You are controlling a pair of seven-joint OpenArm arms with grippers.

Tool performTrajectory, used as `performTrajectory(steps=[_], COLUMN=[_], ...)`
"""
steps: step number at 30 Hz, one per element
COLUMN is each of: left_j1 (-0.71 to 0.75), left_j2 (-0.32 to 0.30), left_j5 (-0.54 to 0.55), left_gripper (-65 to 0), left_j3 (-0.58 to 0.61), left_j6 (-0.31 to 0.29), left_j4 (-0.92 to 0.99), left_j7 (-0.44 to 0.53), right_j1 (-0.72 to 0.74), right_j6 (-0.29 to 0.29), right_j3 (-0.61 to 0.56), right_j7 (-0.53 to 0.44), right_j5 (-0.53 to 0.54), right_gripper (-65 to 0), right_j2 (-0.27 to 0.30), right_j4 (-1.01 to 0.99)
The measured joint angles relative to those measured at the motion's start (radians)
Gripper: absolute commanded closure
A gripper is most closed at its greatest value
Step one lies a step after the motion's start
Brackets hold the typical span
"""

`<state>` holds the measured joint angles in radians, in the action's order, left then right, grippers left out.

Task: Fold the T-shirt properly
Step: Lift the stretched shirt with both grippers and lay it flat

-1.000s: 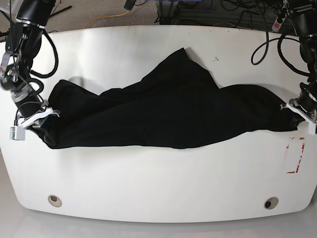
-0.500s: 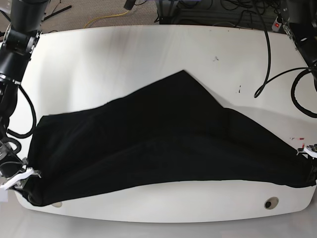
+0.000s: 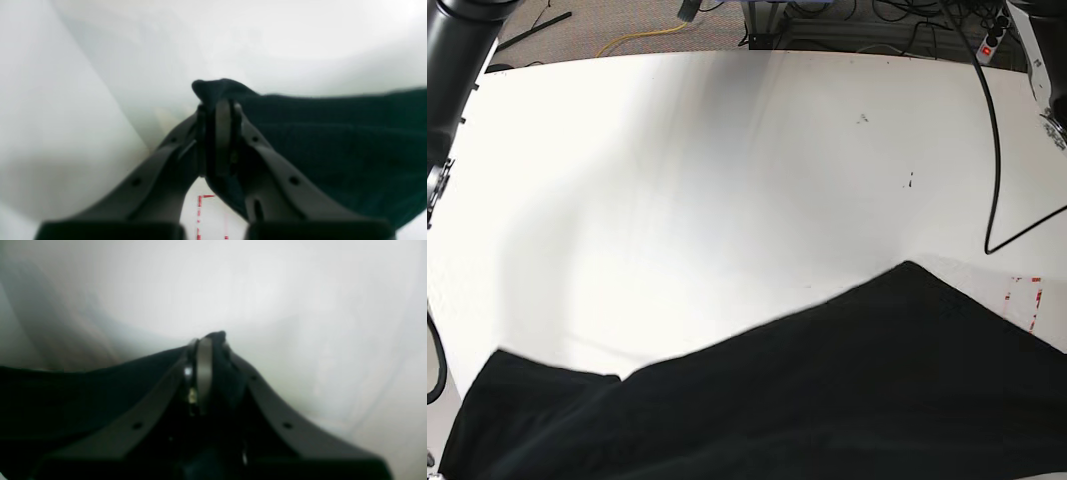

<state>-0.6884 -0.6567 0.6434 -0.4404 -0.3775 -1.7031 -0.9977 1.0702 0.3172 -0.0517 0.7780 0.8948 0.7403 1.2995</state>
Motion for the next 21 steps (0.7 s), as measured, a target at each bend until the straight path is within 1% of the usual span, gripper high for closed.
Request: performTrajectory(steps=[3,6,8,10,13,15,18,19,21], left_j1=[-0.034,-0.042,-0.035,-0.021,0.042,0.101,0.194,0.226,0.31], left_j2=[-0.029,-0.039,-0.037,-0.037,-0.045,-0.048,-0.047,-0.044,-0.033], left_j5=[0.003,0.002,0.001,0.006,0.022,0.043,0.058,0.061,0.068], left_gripper=[-0.1,-0.1,-0.1,-0.1,-0.1,-0.1,-0.1,-0.1,-0.1], left_j3=[0.004,0.002,0.002,0.003,0.004,0.001,-0.001,0.0,0.001], left_j6=[-0.003,-0.001,-0.002,-0.003,-0.005,-0.003,-0.008,-0.007,-0.011], left_j4=[0.034,0.052,0.052,0.051,0.037,0.0,-0.052,-0.069,-0.096], left_j7=[-0.005,-0.003,-0.005,-0.003,-0.008,-0.006,-0.005,-0.004,0.0], right_j1=[0.034,0.021,-0.019,-0.069,-0.208,-0.333,-0.483,-0.527,-0.628], right_j6=[0.005,0.005,0.0,0.007,0.006,0.002,0.005,0.003,0.002], right_j3=[-0.008,-0.009,-0.008,0.003,0.09,0.166,0.248,0.271,0.332], right_j7=[-0.008,-0.002,0.005,0.002,0.007,0.01,0.011,0.017,0.006], right_j5=[0.007,0.008,0.042,0.08,0.107,0.109,0.109,0.105,0.106], right_gripper=[0.0,0.0,0.0,0.0,0.0,0.0,0.0,0.0,0.0], right_j2=[0.006,0.02,0.035,0.051,0.051,0.047,0.04,0.033,0.0], right_j4=[0.002,0.005,0.024,0.04,0.056,0.091,0.151,0.167,0.205])
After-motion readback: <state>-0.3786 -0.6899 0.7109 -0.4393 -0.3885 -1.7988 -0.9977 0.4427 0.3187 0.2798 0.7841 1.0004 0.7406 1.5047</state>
